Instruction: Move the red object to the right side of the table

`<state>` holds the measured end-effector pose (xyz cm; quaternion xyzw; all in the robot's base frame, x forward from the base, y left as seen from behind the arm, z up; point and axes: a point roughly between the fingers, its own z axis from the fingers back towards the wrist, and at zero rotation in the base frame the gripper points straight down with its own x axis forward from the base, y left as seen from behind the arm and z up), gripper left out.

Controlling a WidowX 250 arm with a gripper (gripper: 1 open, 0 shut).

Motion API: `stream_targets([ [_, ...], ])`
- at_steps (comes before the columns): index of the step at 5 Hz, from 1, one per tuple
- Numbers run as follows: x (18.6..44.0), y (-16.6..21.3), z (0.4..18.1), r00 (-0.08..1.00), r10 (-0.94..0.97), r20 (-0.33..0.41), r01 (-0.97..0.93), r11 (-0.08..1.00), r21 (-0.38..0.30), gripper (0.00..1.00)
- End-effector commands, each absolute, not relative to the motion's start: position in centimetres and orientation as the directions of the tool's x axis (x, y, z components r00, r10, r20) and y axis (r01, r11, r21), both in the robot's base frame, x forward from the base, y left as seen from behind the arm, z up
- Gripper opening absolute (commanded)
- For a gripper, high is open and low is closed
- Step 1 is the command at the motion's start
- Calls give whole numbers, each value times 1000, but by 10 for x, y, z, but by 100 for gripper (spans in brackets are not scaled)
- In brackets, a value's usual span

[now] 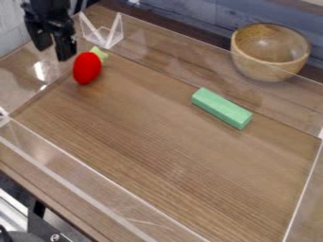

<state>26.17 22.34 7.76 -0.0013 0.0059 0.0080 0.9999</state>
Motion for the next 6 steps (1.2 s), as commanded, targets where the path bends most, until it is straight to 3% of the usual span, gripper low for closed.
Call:
stream_targets([
  [1, 282, 237, 86, 998, 32, 61, -35, 999, 41, 100],
  [6, 319, 236, 44, 994, 81, 68, -82, 997, 12, 100],
])
